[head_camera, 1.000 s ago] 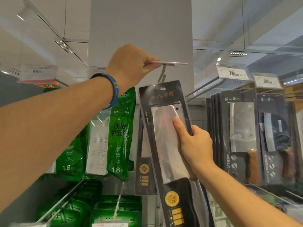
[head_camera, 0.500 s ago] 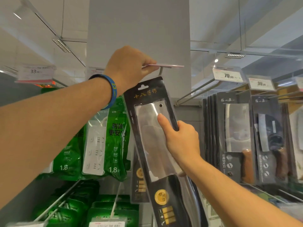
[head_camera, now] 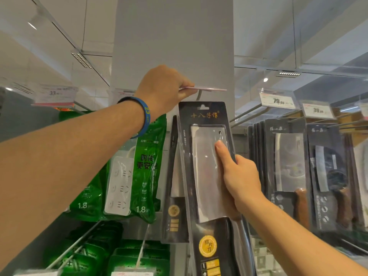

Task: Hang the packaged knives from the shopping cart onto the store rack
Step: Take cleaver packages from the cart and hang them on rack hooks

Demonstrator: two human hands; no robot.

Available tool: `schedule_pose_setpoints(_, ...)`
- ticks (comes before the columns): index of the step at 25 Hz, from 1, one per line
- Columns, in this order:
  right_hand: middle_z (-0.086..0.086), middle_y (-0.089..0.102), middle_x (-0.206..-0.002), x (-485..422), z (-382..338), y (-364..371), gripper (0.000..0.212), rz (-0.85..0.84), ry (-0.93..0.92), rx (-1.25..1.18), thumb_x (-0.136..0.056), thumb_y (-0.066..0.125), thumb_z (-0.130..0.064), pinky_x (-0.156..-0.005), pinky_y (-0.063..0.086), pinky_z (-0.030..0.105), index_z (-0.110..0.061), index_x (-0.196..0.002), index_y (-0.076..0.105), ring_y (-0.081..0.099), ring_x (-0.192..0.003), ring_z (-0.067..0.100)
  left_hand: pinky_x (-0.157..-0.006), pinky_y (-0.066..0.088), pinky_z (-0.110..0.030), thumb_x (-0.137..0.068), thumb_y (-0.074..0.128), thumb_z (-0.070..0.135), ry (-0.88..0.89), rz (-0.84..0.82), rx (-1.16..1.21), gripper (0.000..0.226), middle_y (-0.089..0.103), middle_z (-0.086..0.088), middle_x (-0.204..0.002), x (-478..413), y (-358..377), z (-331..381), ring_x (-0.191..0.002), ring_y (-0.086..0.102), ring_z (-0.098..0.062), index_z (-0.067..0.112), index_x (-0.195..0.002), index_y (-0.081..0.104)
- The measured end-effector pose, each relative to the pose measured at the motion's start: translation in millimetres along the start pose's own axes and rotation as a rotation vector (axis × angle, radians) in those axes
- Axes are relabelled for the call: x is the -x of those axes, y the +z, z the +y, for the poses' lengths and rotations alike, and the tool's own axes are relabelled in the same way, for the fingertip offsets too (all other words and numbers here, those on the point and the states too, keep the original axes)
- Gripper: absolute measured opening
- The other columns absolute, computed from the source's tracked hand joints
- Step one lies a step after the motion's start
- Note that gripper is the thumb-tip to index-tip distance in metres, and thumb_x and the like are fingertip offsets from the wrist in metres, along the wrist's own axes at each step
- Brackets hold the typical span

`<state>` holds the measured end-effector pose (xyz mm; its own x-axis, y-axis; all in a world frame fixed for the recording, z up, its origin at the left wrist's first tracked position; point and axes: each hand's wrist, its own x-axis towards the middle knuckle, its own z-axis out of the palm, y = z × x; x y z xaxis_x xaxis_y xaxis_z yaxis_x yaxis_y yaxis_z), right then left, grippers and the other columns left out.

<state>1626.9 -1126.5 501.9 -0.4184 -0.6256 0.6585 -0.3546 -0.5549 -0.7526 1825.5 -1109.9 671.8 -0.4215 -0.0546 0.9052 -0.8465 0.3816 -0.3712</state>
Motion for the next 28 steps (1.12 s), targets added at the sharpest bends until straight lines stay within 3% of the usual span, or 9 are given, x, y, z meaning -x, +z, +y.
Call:
schedule_pose_setpoints(2,0.004,0.056,-0.061,-2,2,0,0.075,-0.018,0.019,-0.035,-0.076,0.055,-0.087,-0.055,0.040,0.031,-0.012,-0.066,0.051,0.050,-0.056,0.016,-0.075,0.053,-0.039,-0.099,0.050,0.048,0.001,-0.003,-0.003,0.040,0.076,-0.007,-0.096,-1,1,1,-0.084,0.067,-0.027,0.021,-0.114,0.075)
schedule_pose_setpoints(5,0.022,0.066,-0.082,-4,10,6,0.092,-0.031,0.144,-0.133,-0.076,0.058,-0.085,-0.064,0.042,0.036,0.007,-0.083,0.059,0.054,-0.068,0.023,-0.075,0.051,-0.035,-0.098,0.052,0.048,-0.018,0.008,0.014,0.040,0.076,-0.006,-0.100,1,2,0,-0.087,0.067,-0.027,0.022,-0.120,0.072)
schedule_pose_setpoints(7,0.021,0.070,-0.090,0,15,9,0.092,-0.036,0.211,-0.183,-0.077,0.059,-0.084,-0.066,0.044,0.037,0.007,-0.092,0.065,0.058,-0.071,0.024,-0.073,0.048,-0.031,-0.098,0.052,0.049,-0.014,0.009,0.018,0.040,0.077,-0.004,-0.101,1,1,-1,-0.087,0.067,-0.025,0.023,-0.121,0.072)
schedule_pose_setpoints(9,0.014,0.065,-0.073,-2,12,10,0.090,-0.013,0.153,-0.154,-0.076,0.058,-0.085,-0.060,0.041,0.036,0.004,-0.077,0.059,0.053,-0.062,0.019,-0.072,0.050,-0.033,-0.098,0.051,0.050,-0.006,-0.004,0.001,0.039,0.077,-0.004,-0.099,0,2,0,-0.086,0.067,-0.025,0.025,-0.119,0.073)
schedule_pose_setpoints(12,-0.009,0.048,-0.046,-8,0,10,0.075,-0.010,0.027,-0.063,-0.076,0.058,-0.086,-0.052,0.035,0.031,-0.015,-0.059,0.042,0.043,-0.043,0.005,-0.076,0.054,-0.042,-0.099,0.051,0.049,-0.010,0.001,0.003,0.038,0.076,-0.007,-0.094,-1,0,0,-0.084,0.067,-0.028,0.024,-0.114,0.075)
schedule_pose_setpoints(17,0.005,0.049,-0.059,-8,12,16,0.071,0.003,-0.008,-0.019,-0.078,0.059,-0.082,-0.054,0.039,0.033,-0.014,-0.063,0.043,0.046,-0.056,0.018,-0.075,0.055,-0.043,-0.099,0.051,0.049,-0.010,-0.015,0.013,0.038,0.076,-0.006,-0.093,1,0,3,-0.082,0.067,-0.028,0.024,-0.117,0.074)
schedule_pose_setpoints(21,0.009,0.066,-0.066,-13,16,24,0.082,-0.011,-0.024,-0.036,-0.076,0.056,-0.084,-0.054,0.044,0.031,-0.003,-0.069,0.058,0.058,-0.059,0.018,-0.079,0.055,-0.042,-0.098,0.053,0.048,-0.032,-0.012,0.041,0.038,0.076,-0.006,-0.098,0,0,2,-0.086,0.067,-0.027,0.024,-0.120,0.072)
schedule_pose_setpoints(28,0.006,0.067,-0.070,-33,30,45,0.083,-0.021,0.039,0.006,-0.071,0.052,-0.090,-0.057,0.049,0.036,-0.007,-0.073,0.060,0.064,-0.066,0.022,-0.079,0.055,-0.041,-0.099,0.055,0.040,0.004,-0.007,-0.030,0.035,0.075,-0.005,-0.105,3,4,2,-0.086,0.065,-0.026,0.025,-0.128,0.067)
